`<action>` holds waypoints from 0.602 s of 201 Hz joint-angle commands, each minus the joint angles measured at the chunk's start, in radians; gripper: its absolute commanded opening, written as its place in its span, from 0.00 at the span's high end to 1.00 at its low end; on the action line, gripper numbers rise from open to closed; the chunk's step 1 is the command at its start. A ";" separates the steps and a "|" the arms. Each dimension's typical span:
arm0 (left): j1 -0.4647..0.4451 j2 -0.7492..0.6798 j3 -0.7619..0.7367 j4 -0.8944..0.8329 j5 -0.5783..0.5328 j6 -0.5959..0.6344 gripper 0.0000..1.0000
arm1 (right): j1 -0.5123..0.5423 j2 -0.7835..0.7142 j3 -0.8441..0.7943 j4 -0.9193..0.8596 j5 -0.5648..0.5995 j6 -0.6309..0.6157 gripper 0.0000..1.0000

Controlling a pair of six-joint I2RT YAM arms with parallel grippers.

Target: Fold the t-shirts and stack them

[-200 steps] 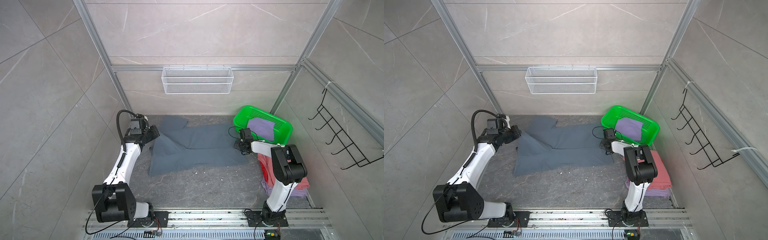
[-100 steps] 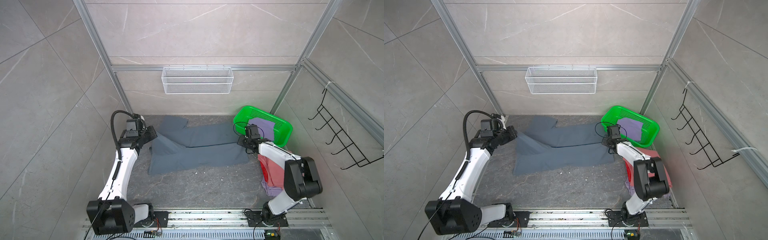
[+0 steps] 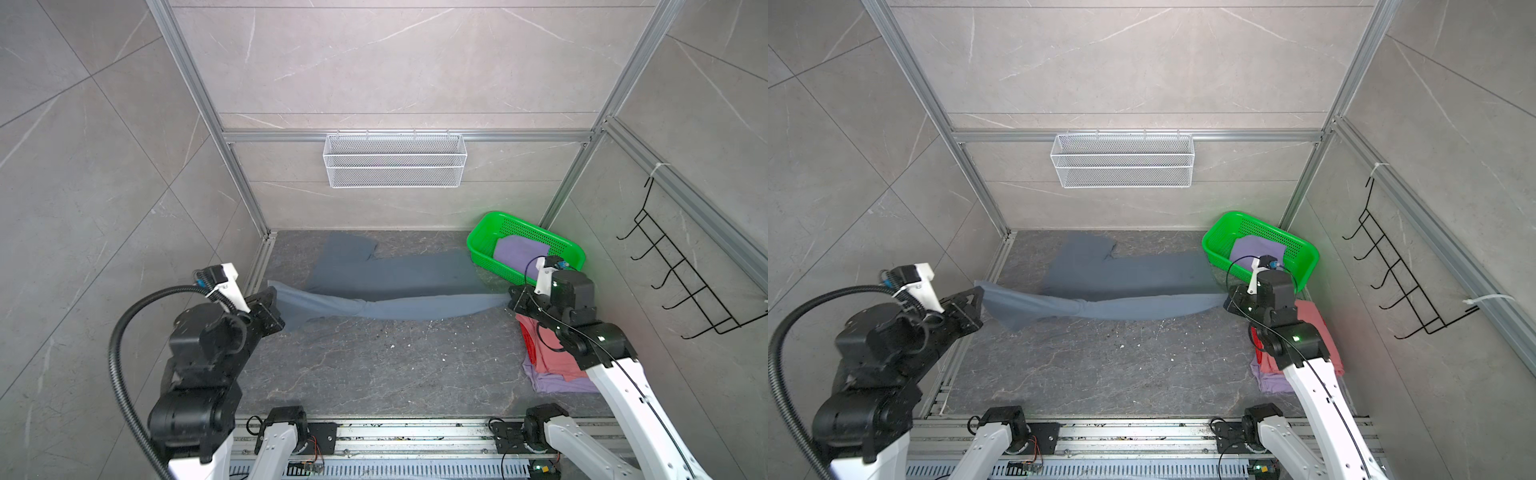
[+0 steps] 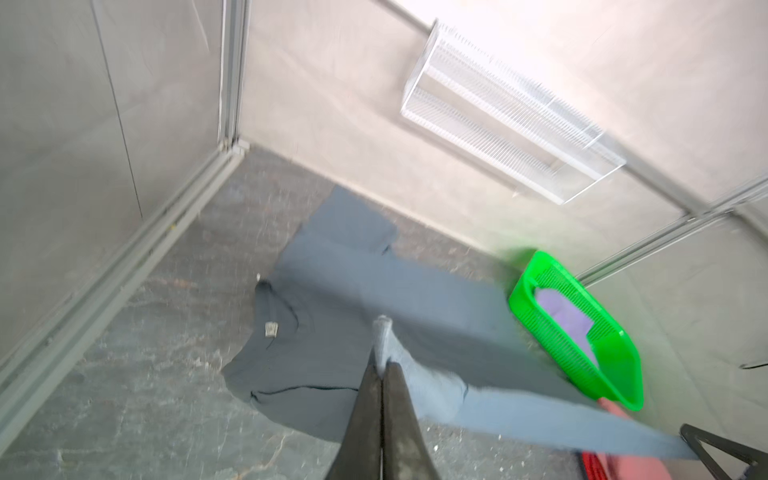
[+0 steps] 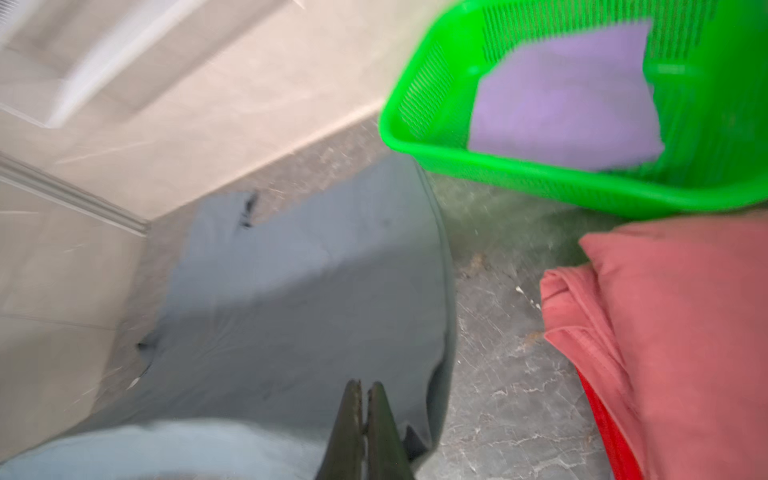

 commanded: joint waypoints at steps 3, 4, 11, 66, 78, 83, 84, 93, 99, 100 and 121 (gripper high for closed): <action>0.004 0.030 -0.078 0.084 0.000 -0.029 1.00 | 0.001 -0.002 0.056 0.011 -0.055 -0.029 1.00; 0.005 0.031 -0.085 0.095 0.001 -0.031 1.00 | 0.001 0.001 0.055 0.020 -0.057 -0.028 1.00; 0.005 0.046 -0.129 0.157 0.009 -0.044 1.00 | 0.001 0.024 0.036 0.073 -0.071 -0.012 1.00; 0.005 0.442 -0.180 0.504 -0.029 -0.060 1.00 | 0.007 0.450 0.053 0.499 -0.164 0.044 1.00; 0.005 0.559 -0.100 0.548 0.002 -0.046 1.00 | 0.011 0.573 0.139 0.545 -0.184 0.049 1.00; 0.005 0.609 -0.054 0.560 0.012 -0.043 1.00 | 0.012 0.620 0.180 0.564 -0.196 0.048 1.00; 0.005 0.617 -0.042 0.562 0.012 -0.041 1.00 | 0.013 0.631 0.189 0.567 -0.198 0.048 1.00; 0.008 0.709 0.072 0.557 0.030 -0.024 1.00 | 0.015 0.707 0.277 0.580 -0.214 0.052 1.00; 0.012 0.764 0.160 0.534 0.040 -0.015 1.00 | 0.018 0.747 0.347 0.579 -0.228 0.047 1.00; 0.013 0.771 0.180 0.530 0.042 -0.014 1.00 | 0.017 0.753 0.357 0.579 -0.228 0.046 1.00; 0.020 0.880 0.500 0.448 0.055 0.045 1.00 | 0.017 0.777 0.553 0.552 -0.232 0.003 1.00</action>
